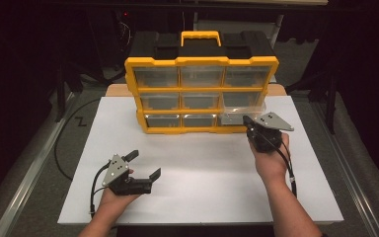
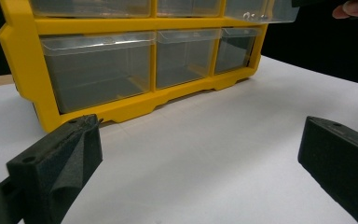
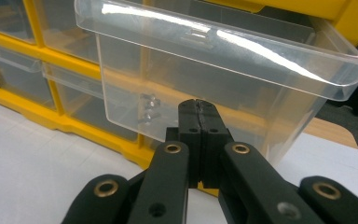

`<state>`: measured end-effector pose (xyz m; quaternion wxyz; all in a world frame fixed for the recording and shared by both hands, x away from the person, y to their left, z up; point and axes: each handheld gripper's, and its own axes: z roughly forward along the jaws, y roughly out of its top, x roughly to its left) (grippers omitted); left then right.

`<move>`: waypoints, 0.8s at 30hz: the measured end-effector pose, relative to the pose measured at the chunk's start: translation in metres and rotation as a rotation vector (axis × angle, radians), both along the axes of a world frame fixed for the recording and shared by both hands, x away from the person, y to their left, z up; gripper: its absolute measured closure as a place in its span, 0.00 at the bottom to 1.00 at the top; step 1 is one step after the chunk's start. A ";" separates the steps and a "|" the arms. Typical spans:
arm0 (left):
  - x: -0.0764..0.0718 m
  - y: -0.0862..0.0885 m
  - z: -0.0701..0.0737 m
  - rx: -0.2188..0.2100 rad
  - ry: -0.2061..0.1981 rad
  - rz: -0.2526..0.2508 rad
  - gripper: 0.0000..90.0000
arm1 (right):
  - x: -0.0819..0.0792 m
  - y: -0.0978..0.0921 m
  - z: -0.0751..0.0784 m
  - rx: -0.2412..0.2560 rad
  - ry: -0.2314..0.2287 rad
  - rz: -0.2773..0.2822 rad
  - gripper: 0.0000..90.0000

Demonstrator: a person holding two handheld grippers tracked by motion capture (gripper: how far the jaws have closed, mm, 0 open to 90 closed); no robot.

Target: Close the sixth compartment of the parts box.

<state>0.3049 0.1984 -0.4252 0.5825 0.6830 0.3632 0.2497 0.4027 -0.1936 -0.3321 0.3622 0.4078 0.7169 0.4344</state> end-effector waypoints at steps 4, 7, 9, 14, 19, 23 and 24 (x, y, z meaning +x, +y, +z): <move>0.000 0.000 0.000 0.001 -0.002 -0.002 0.01 | 0.007 0.000 0.002 -0.004 0.002 -0.003 1.00; 0.000 0.000 0.000 -0.001 -0.004 -0.002 0.01 | 0.013 0.001 0.003 -0.011 -0.001 -0.008 1.00; 0.000 0.000 0.000 -0.003 -0.003 -0.002 0.01 | 0.017 0.001 0.004 -0.011 -0.002 -0.013 1.00; 0.000 0.000 0.000 0.000 -0.002 -0.005 0.01 | 0.027 0.002 0.006 -0.016 0.000 -0.021 1.00; -0.001 0.000 0.000 0.009 -0.005 -0.005 0.01 | 0.036 0.005 0.008 -0.022 0.002 -0.031 1.00; -0.001 -0.001 0.000 0.007 -0.006 -0.005 0.01 | 0.043 0.007 0.009 -0.037 0.003 -0.037 1.00; -0.001 -0.001 0.000 0.007 -0.006 -0.005 0.01 | 0.044 0.007 0.010 -0.035 0.004 -0.039 1.00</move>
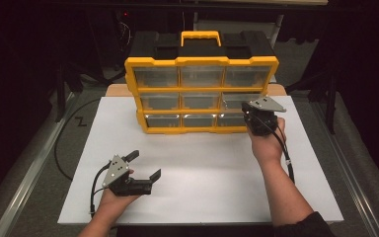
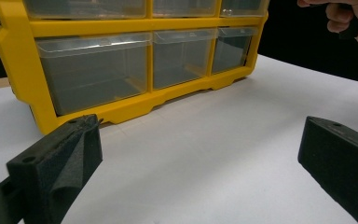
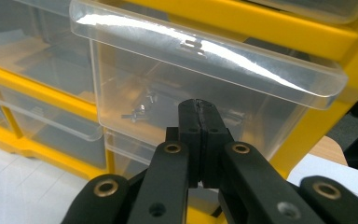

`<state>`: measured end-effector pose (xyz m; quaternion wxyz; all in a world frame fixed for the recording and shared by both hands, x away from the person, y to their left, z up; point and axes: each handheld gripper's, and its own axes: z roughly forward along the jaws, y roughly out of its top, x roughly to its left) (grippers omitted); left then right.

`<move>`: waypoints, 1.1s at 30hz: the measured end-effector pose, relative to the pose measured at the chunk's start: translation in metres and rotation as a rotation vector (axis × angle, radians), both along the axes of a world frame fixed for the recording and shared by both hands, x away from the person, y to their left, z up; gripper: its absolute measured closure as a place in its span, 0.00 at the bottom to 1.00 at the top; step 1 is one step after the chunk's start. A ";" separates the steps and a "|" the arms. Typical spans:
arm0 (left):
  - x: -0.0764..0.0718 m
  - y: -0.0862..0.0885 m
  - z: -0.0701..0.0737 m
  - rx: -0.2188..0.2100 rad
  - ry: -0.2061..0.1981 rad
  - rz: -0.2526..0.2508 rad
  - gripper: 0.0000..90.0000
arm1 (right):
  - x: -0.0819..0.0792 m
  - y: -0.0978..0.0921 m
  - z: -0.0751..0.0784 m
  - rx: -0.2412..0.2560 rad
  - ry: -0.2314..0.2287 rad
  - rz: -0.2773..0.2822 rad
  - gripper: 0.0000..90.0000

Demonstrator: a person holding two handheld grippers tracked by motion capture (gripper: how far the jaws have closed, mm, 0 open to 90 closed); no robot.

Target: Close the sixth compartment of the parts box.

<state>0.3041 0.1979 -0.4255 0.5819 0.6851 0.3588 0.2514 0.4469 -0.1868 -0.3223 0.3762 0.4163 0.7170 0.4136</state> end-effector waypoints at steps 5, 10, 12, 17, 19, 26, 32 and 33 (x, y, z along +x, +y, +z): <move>0.000 0.000 0.000 0.001 -0.001 -0.002 0.01 | 0.008 0.001 0.001 0.004 0.011 -0.007 1.00; -0.001 0.001 0.001 -0.001 -0.003 0.000 0.01 | 0.014 0.003 0.003 -0.005 0.018 -0.017 1.00; -0.001 0.002 0.001 -0.004 -0.002 0.003 0.01 | 0.015 0.003 0.003 -0.009 0.019 -0.018 1.00; -0.001 0.002 0.001 -0.002 -0.004 0.002 0.01 | 0.014 0.002 0.004 -0.003 0.032 -0.012 1.00; -0.001 0.002 0.001 0.001 -0.004 0.004 0.01 | 0.012 0.002 0.004 -0.003 0.034 -0.003 0.97; 0.000 0.002 0.001 0.006 -0.002 0.005 0.01 | -0.007 -0.002 0.002 0.024 0.050 0.061 0.81; 0.000 0.001 0.000 0.008 0.001 0.008 0.01 | -0.023 -0.007 -0.003 0.042 0.079 0.104 0.67; 0.000 0.001 0.000 0.011 0.000 0.009 0.01 | -0.025 -0.009 -0.004 0.048 0.080 0.109 0.65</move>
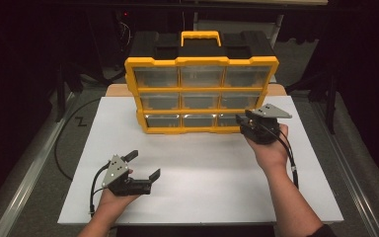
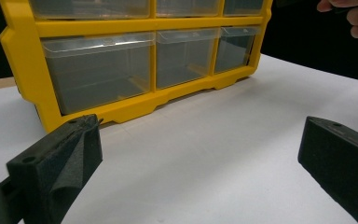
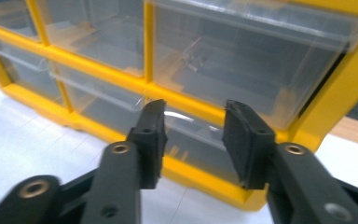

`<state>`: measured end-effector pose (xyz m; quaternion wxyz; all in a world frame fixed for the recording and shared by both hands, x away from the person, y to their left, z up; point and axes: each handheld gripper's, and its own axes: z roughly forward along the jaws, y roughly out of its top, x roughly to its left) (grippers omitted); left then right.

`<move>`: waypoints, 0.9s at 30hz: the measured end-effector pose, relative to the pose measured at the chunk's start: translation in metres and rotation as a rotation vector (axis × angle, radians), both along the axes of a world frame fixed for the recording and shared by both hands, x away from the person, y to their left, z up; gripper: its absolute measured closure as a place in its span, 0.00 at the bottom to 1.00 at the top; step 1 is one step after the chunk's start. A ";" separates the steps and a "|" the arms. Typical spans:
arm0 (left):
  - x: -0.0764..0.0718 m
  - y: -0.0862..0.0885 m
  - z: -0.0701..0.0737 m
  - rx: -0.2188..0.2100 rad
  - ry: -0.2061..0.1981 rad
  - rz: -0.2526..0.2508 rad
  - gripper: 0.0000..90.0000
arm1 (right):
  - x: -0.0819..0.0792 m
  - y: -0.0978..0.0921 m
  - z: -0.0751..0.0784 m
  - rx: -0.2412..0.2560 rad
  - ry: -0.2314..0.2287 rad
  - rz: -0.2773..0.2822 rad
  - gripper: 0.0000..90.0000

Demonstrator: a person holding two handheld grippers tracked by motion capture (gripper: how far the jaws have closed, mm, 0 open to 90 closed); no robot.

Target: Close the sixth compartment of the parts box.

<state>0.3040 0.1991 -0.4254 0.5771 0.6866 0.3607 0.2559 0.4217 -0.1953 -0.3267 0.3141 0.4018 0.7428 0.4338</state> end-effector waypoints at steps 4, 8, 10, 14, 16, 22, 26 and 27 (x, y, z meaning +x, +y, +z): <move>0.000 0.000 0.000 0.004 -0.003 0.003 0.01 | -0.011 -0.006 -0.006 0.039 0.013 0.027 0.57; 0.000 0.001 0.000 -0.001 -0.005 0.006 0.01 | -0.021 -0.009 -0.012 0.043 0.013 0.056 0.53; 0.000 0.001 0.000 -0.001 -0.006 0.008 0.01 | -0.027 -0.011 -0.015 0.051 0.012 0.062 0.49; 0.000 0.001 0.000 0.003 -0.005 0.009 0.01 | -0.039 -0.014 -0.022 0.059 0.013 0.062 0.38; 0.000 0.001 0.000 0.002 -0.006 0.009 0.01 | -0.045 -0.015 -0.026 0.056 0.010 0.066 0.30; 0.001 0.001 0.000 0.007 -0.005 0.009 0.01 | -0.069 -0.026 -0.043 0.049 0.004 0.051 0.14; 0.001 0.001 0.000 0.011 -0.005 0.014 0.01 | -0.081 -0.035 -0.054 0.037 0.004 0.034 0.02; 0.001 0.001 0.000 0.010 -0.005 0.015 0.01 | -0.084 -0.037 -0.056 0.031 0.003 0.032 0.01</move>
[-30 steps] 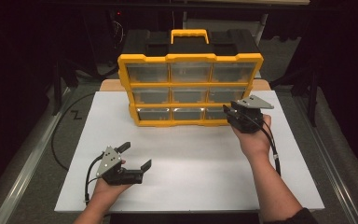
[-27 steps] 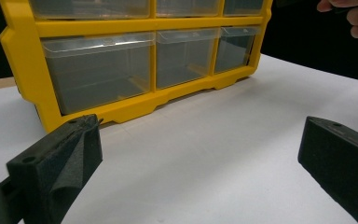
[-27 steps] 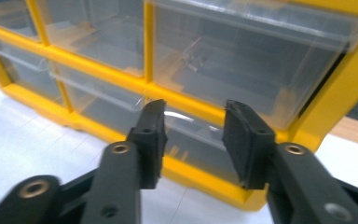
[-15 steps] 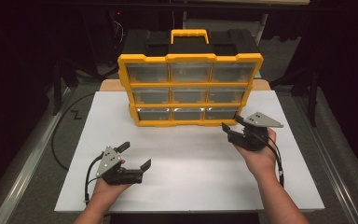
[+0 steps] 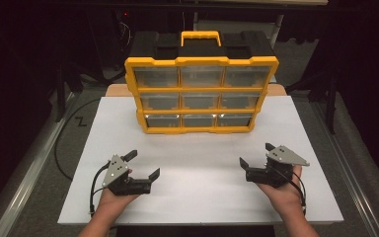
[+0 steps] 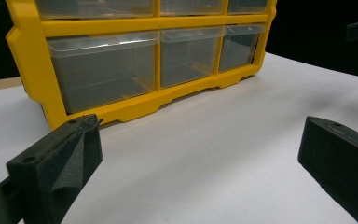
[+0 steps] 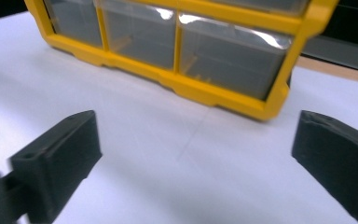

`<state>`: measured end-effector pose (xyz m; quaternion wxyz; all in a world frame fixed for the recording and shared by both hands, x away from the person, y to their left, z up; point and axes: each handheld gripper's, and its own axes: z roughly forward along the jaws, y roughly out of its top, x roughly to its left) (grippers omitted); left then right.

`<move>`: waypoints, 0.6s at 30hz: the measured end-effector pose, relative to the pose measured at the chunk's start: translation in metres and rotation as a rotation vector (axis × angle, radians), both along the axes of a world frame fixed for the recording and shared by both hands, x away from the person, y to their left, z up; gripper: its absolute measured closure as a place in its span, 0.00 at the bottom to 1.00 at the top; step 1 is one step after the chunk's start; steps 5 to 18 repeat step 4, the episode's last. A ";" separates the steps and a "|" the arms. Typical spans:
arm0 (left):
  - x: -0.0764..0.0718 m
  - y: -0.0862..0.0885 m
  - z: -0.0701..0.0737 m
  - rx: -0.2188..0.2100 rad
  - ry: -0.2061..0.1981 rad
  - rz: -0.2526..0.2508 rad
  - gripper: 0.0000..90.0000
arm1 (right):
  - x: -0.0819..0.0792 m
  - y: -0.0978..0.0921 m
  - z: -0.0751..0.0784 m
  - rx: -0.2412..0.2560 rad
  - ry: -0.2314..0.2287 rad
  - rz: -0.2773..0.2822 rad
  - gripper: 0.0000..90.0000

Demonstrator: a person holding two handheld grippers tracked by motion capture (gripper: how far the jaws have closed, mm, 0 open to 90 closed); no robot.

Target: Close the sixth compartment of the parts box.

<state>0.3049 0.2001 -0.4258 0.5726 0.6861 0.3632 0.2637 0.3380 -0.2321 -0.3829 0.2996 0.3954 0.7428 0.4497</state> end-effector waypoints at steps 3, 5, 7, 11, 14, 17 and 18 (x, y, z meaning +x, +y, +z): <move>0.000 0.001 0.000 -0.003 -0.002 0.006 0.01 | -0.006 -0.005 -0.005 -0.007 0.000 -0.015 0.01; 0.000 0.001 0.000 -0.005 -0.002 0.008 0.01 | -0.007 -0.007 -0.005 -0.006 0.002 -0.015 0.01; 0.000 0.001 0.000 -0.005 -0.002 0.008 0.01 | -0.007 -0.007 -0.005 -0.006 0.002 -0.015 0.01; 0.000 0.001 0.000 -0.005 -0.002 0.008 0.01 | -0.007 -0.007 -0.005 -0.006 0.002 -0.015 0.01; 0.000 0.001 0.000 -0.005 -0.002 0.008 0.01 | -0.007 -0.007 -0.005 -0.006 0.002 -0.015 0.01; 0.000 0.001 0.000 -0.005 -0.002 0.008 0.01 | -0.007 -0.007 -0.005 -0.006 0.002 -0.015 0.01; 0.000 0.001 0.000 -0.005 -0.002 0.008 0.01 | -0.007 -0.007 -0.005 -0.006 0.002 -0.015 0.01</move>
